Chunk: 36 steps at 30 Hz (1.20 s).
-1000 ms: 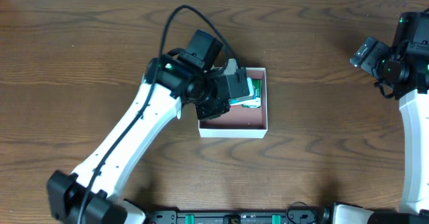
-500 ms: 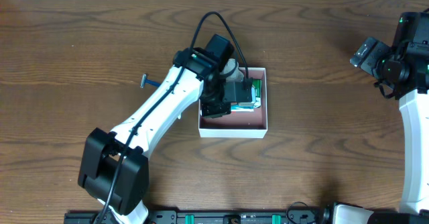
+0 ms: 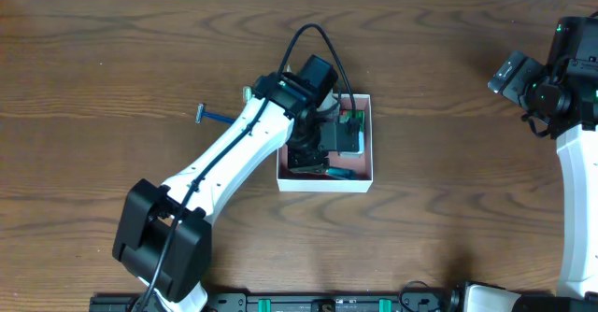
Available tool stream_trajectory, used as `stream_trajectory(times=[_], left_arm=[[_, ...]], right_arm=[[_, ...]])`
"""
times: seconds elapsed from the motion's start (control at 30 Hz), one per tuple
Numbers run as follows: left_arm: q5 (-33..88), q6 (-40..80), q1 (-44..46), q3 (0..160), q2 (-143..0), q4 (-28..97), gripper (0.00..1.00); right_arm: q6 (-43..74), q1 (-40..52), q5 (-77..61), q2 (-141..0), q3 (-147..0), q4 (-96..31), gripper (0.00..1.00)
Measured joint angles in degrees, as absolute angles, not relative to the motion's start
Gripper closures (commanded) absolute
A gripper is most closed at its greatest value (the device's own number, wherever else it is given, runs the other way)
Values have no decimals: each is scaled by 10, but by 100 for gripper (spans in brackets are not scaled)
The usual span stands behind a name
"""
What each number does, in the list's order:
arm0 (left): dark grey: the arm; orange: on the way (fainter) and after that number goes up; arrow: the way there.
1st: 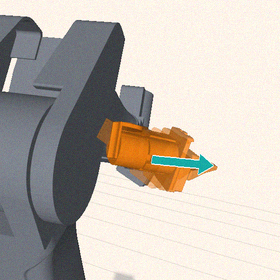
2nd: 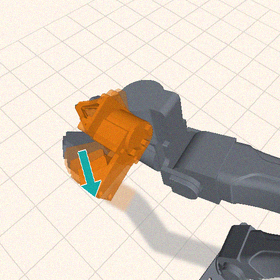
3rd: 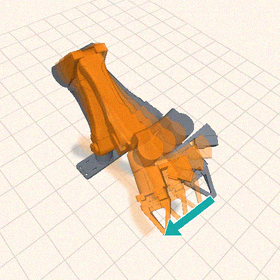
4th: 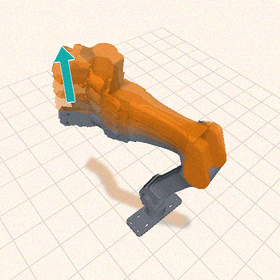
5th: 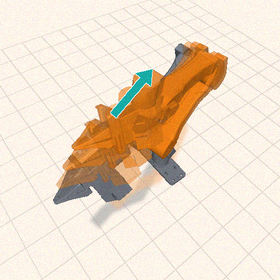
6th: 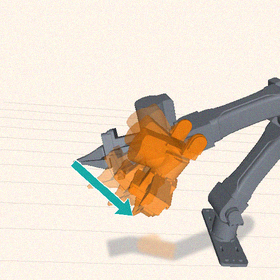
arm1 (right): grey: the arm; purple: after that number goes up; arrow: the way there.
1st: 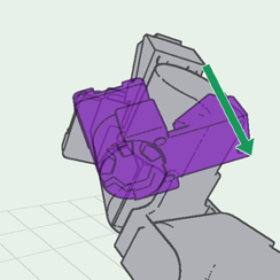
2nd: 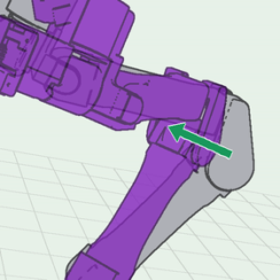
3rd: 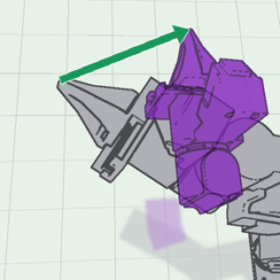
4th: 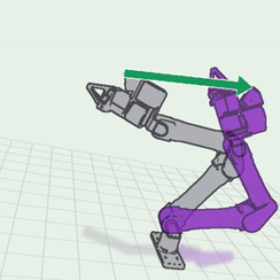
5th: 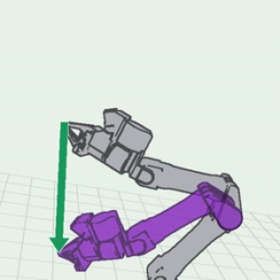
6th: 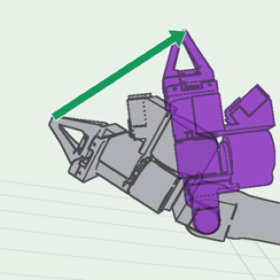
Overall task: Pack container
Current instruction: 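Lift the toothpaste tube and carry it over the box, then lower the toothpaste into the box front, open left gripper, retract, then reach the left gripper down to the blue razor and grasp its handle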
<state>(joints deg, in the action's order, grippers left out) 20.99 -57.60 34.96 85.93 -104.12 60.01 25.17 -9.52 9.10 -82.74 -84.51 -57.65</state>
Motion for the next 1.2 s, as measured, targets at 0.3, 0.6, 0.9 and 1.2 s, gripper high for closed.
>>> stream_trajectory(times=[0.3,0.6,0.9,1.2], left_arm=[[210,-465,369,860,-906,601,48],[87,-227,305,861,-729,580,42],[-1,55,107,861,-780,542,40],[-15,251,59,861,-969,520,41]], right_arm=[[252,-95,91,-827,-845,-576,1],[252,-95,91,-827,-845,-576,1],[252,-95,91,-828,-845,-577,1],[252,-95,91,-828,-845,-577,1]])
